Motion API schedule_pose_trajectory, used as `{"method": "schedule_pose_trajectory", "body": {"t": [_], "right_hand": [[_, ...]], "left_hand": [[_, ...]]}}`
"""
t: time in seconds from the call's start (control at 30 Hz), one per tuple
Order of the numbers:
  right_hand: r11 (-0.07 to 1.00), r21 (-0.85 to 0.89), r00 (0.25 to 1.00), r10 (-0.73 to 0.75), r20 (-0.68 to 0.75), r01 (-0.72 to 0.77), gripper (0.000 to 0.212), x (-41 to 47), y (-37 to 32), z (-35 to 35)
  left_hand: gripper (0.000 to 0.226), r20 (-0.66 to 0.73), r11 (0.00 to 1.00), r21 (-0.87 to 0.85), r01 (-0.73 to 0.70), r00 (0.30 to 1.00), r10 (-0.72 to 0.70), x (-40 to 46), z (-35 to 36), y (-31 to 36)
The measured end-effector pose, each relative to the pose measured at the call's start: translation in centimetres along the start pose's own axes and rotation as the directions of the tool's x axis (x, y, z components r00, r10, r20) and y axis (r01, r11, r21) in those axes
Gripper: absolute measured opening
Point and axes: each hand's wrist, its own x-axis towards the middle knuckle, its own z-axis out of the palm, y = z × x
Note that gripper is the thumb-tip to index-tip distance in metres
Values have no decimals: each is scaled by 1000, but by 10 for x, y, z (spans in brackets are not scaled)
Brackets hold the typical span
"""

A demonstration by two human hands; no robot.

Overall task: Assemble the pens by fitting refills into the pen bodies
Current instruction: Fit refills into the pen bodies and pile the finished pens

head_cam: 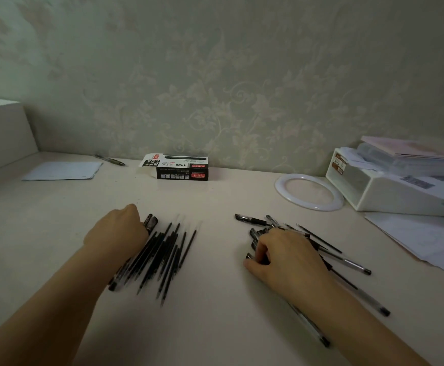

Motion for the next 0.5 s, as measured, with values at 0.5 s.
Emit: {"method": "schedule_pose_trajectory", "body": {"t": [0.5], "right_hand": [[414,897,968,243,55,-155,29,15,3,-5]], "left_hand": [[53,201,439,-895,-82,805,559,-67,14,86]]}}
